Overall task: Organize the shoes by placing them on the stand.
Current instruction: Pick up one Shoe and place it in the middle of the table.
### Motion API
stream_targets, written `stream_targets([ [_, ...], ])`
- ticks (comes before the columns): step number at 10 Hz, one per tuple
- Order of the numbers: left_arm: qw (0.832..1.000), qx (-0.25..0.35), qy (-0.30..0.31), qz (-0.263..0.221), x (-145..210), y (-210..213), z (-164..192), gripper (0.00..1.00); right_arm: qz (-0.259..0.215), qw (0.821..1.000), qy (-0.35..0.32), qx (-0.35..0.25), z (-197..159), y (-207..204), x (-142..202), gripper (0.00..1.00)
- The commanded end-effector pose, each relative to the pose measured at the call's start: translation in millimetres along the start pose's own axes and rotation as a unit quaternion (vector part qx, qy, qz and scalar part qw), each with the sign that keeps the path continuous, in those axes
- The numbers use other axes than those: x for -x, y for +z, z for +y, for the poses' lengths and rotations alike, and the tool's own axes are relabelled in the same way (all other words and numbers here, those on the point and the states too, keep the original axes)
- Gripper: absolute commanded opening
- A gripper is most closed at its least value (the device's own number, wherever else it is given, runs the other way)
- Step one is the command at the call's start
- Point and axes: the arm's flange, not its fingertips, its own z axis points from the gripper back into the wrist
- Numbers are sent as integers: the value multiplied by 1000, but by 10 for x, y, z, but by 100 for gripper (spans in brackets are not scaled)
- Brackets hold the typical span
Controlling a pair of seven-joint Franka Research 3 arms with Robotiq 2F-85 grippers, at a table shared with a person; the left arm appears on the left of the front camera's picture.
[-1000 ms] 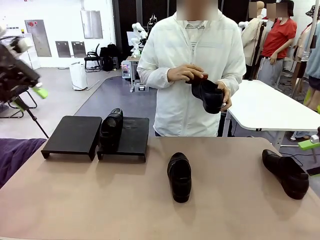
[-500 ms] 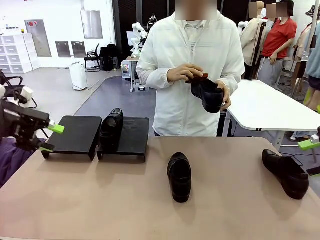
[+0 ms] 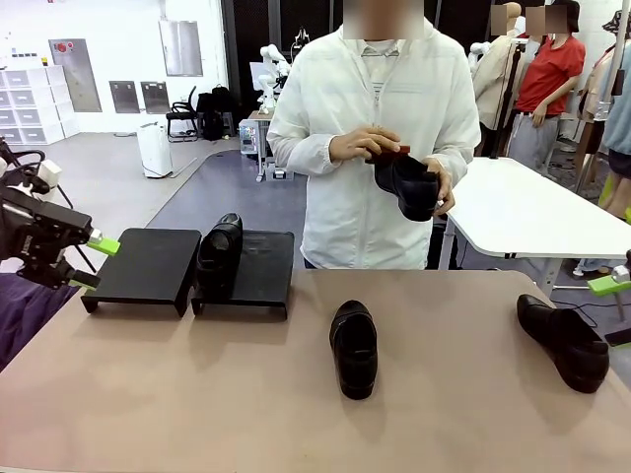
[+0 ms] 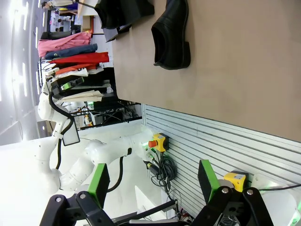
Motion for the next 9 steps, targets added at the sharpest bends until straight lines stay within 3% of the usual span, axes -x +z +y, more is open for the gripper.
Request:
stream_targets([
  [1,1000,-4,6,7,-5,0,7,98,6,1000,13,5,-20,45,15,100],
  [8,1000,-4,6,7,-5,0,7,98,0,1000,0,0,0,0,0,100],
  [9,1000,-4,6,7,-5,0,7,98,-1,992,38,117,9,-297,-191,100],
])
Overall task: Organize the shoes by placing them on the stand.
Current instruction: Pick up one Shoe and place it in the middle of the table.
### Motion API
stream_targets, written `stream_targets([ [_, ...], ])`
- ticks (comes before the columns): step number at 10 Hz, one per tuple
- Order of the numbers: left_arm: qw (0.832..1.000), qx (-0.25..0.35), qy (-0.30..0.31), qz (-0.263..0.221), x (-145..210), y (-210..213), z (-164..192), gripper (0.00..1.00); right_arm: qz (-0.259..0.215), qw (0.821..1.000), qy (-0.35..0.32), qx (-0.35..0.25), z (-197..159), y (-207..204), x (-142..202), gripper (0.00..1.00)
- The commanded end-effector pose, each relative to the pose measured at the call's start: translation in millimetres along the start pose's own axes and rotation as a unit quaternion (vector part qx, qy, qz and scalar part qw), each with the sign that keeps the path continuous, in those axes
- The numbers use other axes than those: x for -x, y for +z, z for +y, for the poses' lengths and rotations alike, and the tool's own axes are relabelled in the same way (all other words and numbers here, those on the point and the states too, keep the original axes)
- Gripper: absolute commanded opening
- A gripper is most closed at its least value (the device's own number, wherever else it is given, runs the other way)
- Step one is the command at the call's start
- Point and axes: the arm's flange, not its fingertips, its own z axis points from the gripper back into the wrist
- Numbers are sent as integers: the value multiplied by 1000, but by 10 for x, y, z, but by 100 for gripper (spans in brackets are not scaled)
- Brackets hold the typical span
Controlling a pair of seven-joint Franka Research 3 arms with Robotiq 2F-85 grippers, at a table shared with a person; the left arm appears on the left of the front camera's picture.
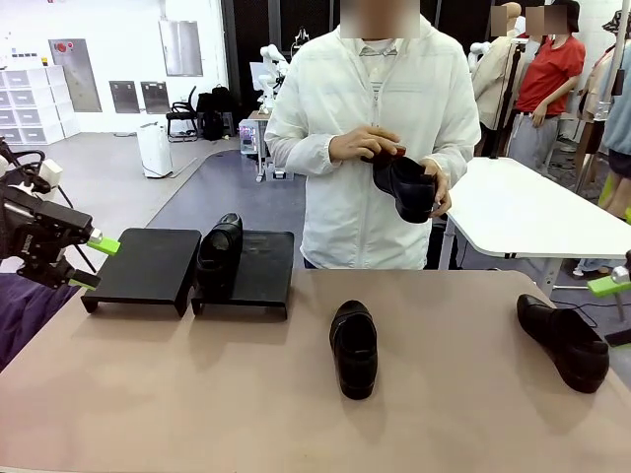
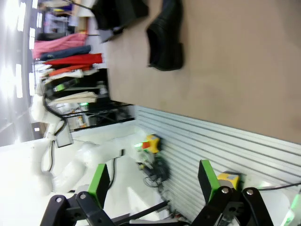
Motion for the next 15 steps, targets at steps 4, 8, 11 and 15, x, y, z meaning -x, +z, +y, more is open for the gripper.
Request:
stream_targets([
  [4,1000,-2,4,5,7,11,-1,98,-104,922,107,357,-86,-286,-574,100],
  [8,1000,-2,4,5,7,11,-1,98,-77,943,111,303,3,-186,-607,100],
  [11,1000,-2,4,5,7,11,-1,98,-56,923,170,341,-61,-348,-1133,100],
  [15,1000,-2,4,5,7,11,-1,98,-76,906,177,378,-436,-617,-1624,100],
])
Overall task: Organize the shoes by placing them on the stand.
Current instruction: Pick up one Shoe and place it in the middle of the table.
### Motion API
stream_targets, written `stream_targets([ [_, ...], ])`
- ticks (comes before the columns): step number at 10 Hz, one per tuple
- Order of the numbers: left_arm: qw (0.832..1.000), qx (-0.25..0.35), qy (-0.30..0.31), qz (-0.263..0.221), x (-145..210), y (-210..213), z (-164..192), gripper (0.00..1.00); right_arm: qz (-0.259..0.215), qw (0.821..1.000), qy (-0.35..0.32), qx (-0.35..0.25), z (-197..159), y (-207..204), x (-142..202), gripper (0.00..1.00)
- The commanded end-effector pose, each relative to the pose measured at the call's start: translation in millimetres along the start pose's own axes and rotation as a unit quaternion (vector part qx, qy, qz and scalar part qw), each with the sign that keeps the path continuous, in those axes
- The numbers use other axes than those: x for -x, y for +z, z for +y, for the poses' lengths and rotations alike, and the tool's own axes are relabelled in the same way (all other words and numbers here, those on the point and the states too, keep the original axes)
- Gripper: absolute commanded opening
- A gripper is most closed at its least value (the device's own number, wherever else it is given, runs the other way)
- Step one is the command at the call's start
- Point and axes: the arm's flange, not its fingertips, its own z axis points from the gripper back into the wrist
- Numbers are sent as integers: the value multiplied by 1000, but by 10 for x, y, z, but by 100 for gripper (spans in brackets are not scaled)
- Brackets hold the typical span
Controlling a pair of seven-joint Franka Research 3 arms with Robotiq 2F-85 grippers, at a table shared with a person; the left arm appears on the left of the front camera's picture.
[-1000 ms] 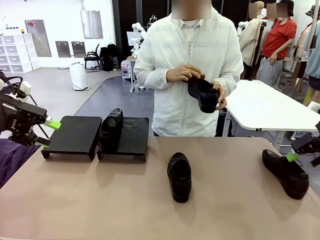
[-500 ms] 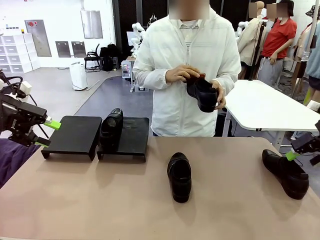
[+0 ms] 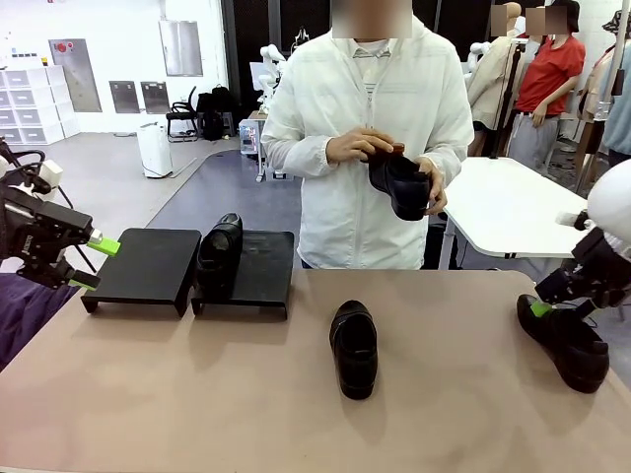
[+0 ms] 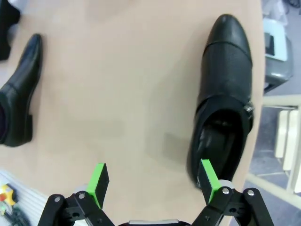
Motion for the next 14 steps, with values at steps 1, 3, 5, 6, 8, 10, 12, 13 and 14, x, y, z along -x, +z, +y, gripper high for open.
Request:
stream_targets([
  [1,1000,-1,4,4,6,12,-5,98,-26,999,13,29,-150,-158,-121,100],
  [3,1000,-1,4,4,6,12,-5,98,-46,998,30,43,-325,-359,-168,100],
  [5,1000,-1,4,4,6,12,-5,98,-38,998,37,30,-461,-548,-204,100],
  [6,1000,-1,4,4,6,12,-5,98,-30,999,29,10,-476,-595,-210,100],
  [8,1000,-1,4,4,6,12,-5,98,-29,999,28,3,-454,-599,-197,100],
  [10,1000,-1,4,4,6,12,-5,98,-19,999,28,-14,-445,-634,-183,100],
  [12,1000,-1,4,4,6,12,-5,98,10,1000,27,-8,-422,-752,-164,100],
  [13,1000,-1,4,4,6,12,-5,98,23,999,28,-14,-420,-778,-157,100],
  [14,1000,-1,4,4,6,12,-5,98,36,999,23,-7,-433,-791,-151,100],
])
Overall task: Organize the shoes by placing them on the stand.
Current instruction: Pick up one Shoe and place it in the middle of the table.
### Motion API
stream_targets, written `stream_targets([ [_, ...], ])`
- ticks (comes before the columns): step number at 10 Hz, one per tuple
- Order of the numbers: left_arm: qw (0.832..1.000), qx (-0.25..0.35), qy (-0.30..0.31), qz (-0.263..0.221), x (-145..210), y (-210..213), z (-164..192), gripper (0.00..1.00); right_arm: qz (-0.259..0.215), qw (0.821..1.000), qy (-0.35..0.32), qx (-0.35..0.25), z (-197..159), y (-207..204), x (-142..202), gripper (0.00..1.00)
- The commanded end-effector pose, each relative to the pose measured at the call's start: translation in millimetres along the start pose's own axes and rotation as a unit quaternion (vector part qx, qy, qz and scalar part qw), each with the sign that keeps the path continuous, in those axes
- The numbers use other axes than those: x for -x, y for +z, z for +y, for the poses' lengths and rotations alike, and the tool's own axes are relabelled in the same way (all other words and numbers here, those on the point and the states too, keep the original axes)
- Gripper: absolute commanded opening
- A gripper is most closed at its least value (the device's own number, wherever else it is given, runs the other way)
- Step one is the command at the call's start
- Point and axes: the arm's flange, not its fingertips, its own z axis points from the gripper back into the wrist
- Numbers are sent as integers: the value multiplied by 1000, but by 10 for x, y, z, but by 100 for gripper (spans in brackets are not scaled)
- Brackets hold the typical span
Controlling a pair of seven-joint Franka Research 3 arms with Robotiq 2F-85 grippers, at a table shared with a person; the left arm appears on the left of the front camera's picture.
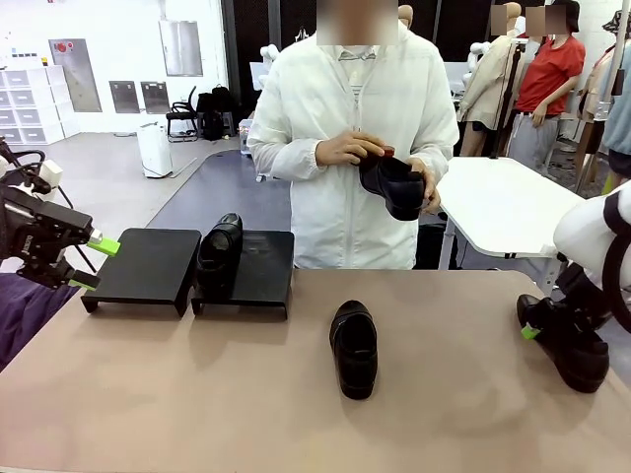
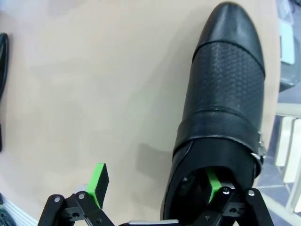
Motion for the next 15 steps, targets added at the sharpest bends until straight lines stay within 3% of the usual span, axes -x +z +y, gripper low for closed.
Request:
stream_targets([
  [1,1000,-1,3,4,6,13,-6,98,14,1000,8,0,-65,32,-98,100],
  [2,1000,-1,3,4,6,13,-6,98,12,1000,12,-2,-59,24,-98,100],
  [3,1000,-1,3,4,6,13,-6,98,7,1000,11,-6,-65,20,-108,43],
  [4,1000,-1,3,4,6,13,-6,98,8,1000,10,-11,-70,18,-110,0],
  [12,1000,-1,3,4,6,13,-6,98,-4,1000,13,-6,-110,249,-56,0],
  [15,1000,-1,3,4,6,13,-6,98,-35,999,14,-19,34,741,-9,0],
])
